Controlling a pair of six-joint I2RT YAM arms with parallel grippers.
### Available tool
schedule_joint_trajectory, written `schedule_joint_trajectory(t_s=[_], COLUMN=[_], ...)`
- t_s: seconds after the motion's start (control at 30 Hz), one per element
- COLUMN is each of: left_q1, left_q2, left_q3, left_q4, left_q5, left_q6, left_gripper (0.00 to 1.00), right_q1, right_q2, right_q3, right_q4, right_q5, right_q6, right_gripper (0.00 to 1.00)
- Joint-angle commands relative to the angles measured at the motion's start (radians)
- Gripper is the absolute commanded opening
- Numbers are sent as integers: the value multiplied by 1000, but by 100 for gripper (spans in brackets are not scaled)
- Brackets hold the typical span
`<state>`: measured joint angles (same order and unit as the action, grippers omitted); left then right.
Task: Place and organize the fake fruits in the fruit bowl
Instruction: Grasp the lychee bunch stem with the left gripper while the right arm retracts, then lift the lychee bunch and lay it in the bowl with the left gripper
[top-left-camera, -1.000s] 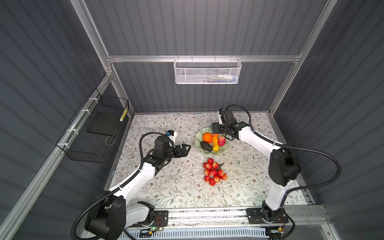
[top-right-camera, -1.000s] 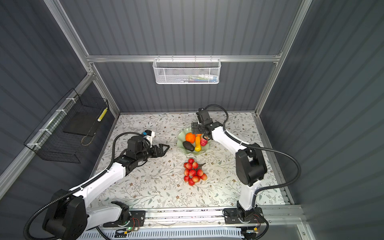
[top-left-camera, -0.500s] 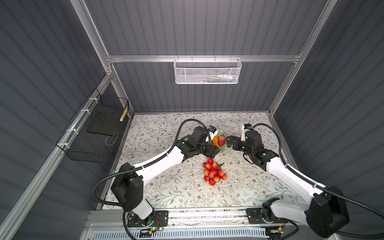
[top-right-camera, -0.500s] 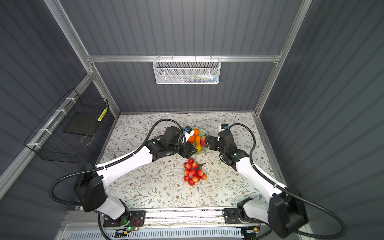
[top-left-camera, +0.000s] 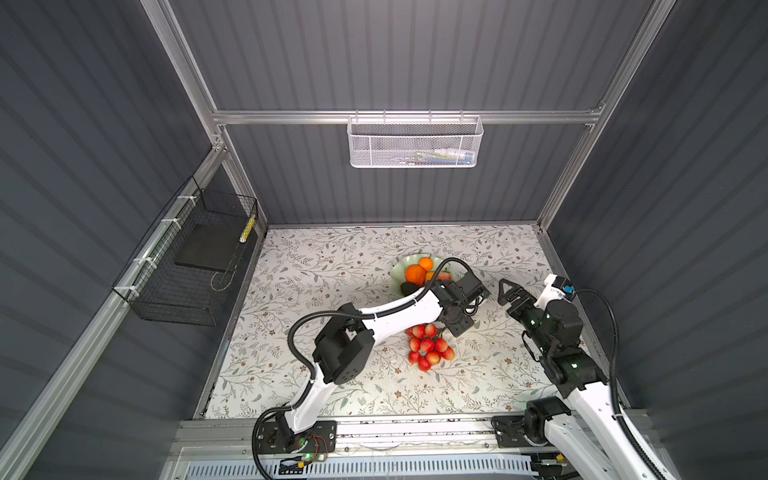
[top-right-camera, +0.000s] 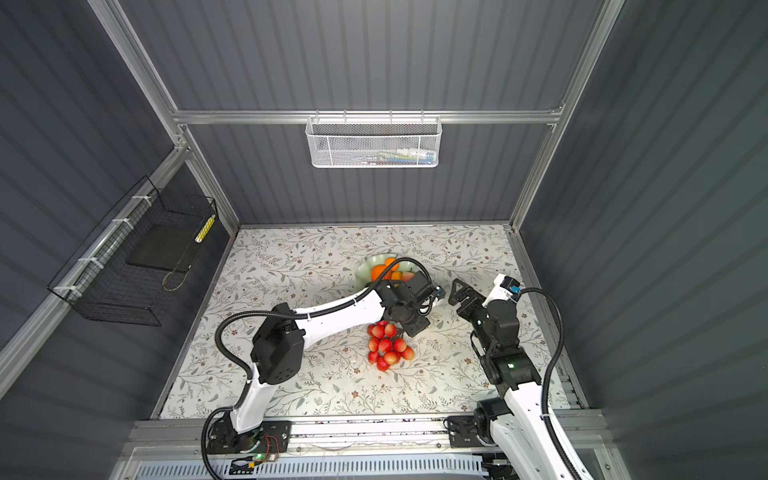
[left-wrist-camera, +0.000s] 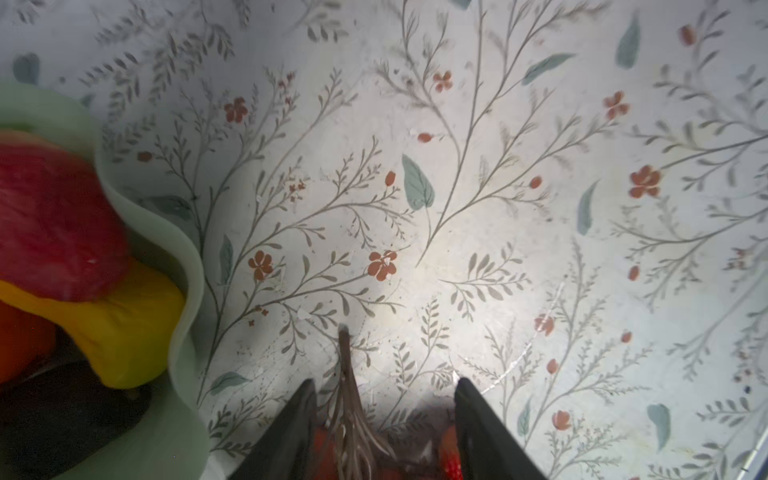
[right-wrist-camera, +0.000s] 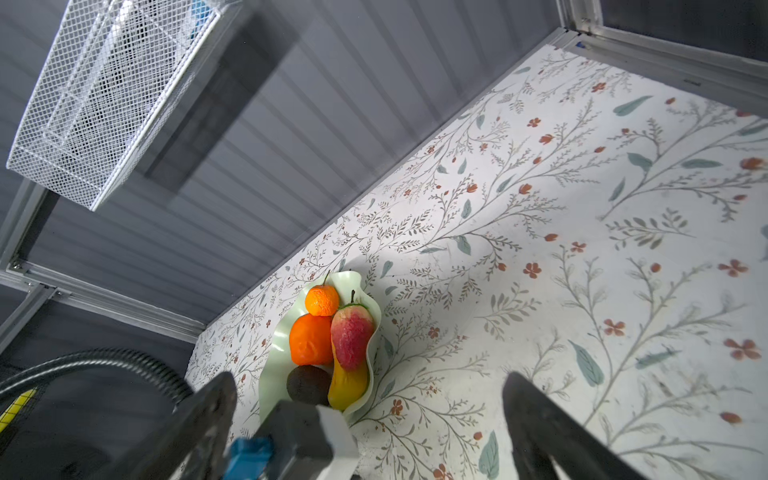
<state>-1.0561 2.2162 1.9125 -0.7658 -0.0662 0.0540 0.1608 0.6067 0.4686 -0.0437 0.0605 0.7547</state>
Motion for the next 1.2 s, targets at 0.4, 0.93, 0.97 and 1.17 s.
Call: schedule_joint_trajectory(t_s=[0.4,0.93,0.97,1.17], left_q1=[-1,7,11,76], left_q2=[175,-89,-133,-450], left_q3=[118,-93,-128,-386], left_q4=[-240,-153,-133,29], left_q5=[-113,-118,-114,-83], left_q6=[-23,-54,-59,-129], left_gripper=[47,0,0,0], right_q1=[-40,-47,-47,-50], right_q2=[-71,-18,-12,49], right_q3=[-51,-56,-56,-45], right_q4=[-59,-1,6,58], right_q5=[-15,-33,-33,-41], right_q6=[61,92,93,94], right_gripper=[99,99,99,99])
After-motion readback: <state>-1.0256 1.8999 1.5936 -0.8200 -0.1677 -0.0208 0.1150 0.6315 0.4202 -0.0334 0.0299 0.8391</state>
